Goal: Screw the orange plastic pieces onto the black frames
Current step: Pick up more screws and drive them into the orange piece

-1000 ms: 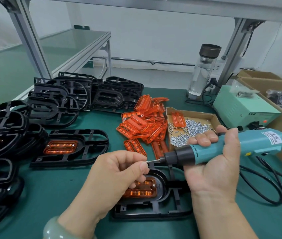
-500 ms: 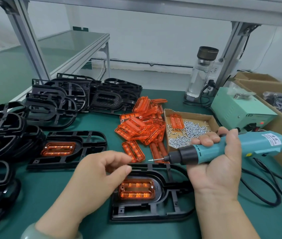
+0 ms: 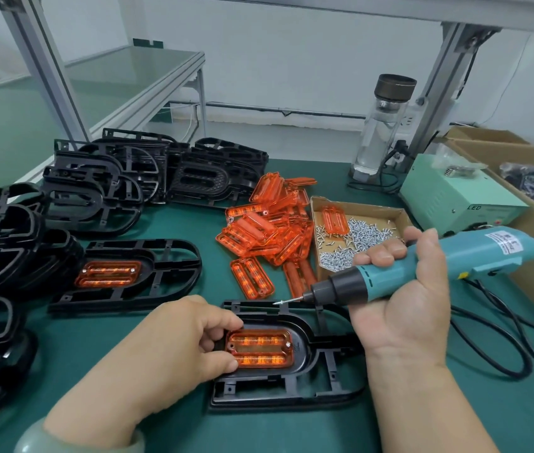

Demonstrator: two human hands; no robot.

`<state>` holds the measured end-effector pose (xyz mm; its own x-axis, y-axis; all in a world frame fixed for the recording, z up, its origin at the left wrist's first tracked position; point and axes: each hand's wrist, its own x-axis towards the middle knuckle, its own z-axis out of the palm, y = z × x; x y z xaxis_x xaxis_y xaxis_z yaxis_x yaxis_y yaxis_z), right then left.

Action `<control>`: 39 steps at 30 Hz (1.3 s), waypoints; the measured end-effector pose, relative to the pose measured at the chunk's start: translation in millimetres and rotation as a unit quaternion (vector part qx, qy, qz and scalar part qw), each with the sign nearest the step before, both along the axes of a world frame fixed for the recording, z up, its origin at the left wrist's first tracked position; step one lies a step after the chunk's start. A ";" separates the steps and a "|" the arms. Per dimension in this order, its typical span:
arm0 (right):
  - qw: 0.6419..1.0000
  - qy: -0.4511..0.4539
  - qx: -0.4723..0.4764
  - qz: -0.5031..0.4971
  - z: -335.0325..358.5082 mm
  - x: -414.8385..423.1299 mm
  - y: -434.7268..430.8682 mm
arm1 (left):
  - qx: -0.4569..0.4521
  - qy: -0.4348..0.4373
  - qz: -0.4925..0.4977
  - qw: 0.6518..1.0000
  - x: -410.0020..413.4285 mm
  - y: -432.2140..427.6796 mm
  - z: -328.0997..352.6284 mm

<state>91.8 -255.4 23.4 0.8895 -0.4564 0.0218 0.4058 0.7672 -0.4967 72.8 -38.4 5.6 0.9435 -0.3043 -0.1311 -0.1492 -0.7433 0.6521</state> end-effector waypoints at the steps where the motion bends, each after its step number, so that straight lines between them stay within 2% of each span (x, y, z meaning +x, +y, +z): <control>1: 1.000 -0.001 -0.006 0.004 -0.4 -0.1 1.0 | 0.000 -0.001 -0.002 1.000 0.6 -0.2 -0.8; 12: 0.996 0.013 -0.086 0.022 -5.7 -1.2 18.9 | -0.020 0.001 -0.019 1.000 3.6 -8.1 -9.4; 27: 0.977 -0.036 -0.208 0.031 7.8 -6.5 38.9 | -0.052 -0.009 -0.028 0.998 7.2 -8.3 -10.4; 39: 0.964 -0.036 -0.263 0.030 10.4 -5.7 47.8 | -0.054 -0.012 -0.025 0.998 5.5 -8.5 -10.0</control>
